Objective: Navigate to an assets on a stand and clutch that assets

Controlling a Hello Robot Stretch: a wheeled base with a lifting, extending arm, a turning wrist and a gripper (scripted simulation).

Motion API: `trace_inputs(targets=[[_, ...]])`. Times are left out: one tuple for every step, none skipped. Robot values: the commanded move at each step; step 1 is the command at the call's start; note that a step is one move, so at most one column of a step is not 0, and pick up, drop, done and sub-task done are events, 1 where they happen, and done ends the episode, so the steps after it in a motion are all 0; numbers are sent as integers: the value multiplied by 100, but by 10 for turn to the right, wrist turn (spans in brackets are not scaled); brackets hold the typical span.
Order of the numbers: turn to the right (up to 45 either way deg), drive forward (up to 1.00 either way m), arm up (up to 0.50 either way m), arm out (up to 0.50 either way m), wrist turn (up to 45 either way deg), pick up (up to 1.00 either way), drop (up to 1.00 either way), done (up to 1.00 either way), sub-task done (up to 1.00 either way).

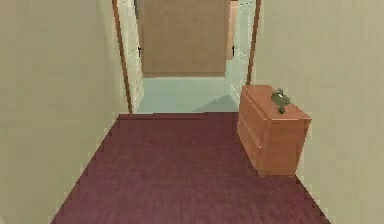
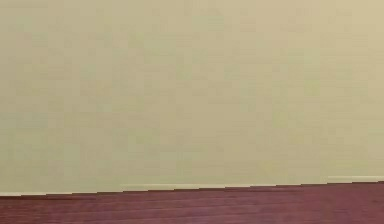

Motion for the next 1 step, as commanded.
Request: trace_inputs(targets=[[0, 100, 0, 0, 0, 0, 0, 0, 0]])
